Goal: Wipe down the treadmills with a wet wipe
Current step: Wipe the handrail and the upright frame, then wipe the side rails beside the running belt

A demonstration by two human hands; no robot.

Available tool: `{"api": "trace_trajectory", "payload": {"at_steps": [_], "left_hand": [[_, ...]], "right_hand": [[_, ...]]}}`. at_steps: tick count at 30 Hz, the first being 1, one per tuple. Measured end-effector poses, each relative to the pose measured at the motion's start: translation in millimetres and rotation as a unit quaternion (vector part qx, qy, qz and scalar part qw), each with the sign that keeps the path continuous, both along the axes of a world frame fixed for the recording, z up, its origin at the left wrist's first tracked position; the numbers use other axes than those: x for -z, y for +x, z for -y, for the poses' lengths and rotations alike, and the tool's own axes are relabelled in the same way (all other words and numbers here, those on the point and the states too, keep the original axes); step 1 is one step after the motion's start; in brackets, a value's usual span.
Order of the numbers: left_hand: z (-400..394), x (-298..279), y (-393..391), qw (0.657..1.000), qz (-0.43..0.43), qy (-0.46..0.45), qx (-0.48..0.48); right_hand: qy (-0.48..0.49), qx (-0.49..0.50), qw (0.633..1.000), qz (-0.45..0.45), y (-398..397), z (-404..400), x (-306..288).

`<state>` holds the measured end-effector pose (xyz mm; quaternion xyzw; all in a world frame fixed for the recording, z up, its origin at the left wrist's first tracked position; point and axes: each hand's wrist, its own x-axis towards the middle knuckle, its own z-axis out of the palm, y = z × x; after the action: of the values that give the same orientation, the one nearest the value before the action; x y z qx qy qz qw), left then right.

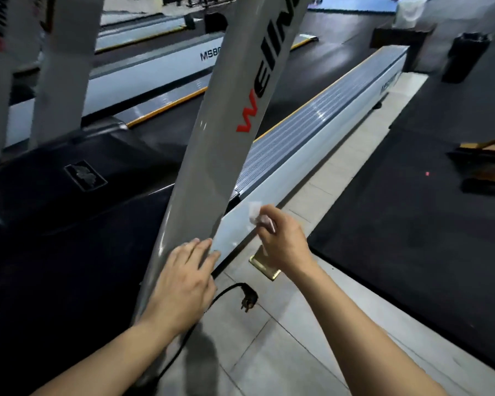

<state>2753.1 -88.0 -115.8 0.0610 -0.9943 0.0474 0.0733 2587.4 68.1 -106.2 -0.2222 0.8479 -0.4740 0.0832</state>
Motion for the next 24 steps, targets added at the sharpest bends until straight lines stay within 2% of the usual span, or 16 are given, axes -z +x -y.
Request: {"api": "trace_trajectory", "payload": {"at_steps": [5,12,18,24], "left_hand": [[-29,-11,-33,0.999,0.054,0.005,0.000],[-37,23,-93,0.997,0.054,0.050,-0.010],[-50,26,-132,0.994,0.054,0.093,-0.020],[-59,48,-190,0.986,0.037,0.099,-0.128]], "right_hand": [[0.021,0.009,1.000,-0.012,-27,-20,2],[0.059,-0.004,0.998,0.001,-80,-5,13],[0.162,-0.034,0.985,-0.041,-132,-16,-15],[0.177,-0.130,0.968,-0.122,-192,-36,7]]}}
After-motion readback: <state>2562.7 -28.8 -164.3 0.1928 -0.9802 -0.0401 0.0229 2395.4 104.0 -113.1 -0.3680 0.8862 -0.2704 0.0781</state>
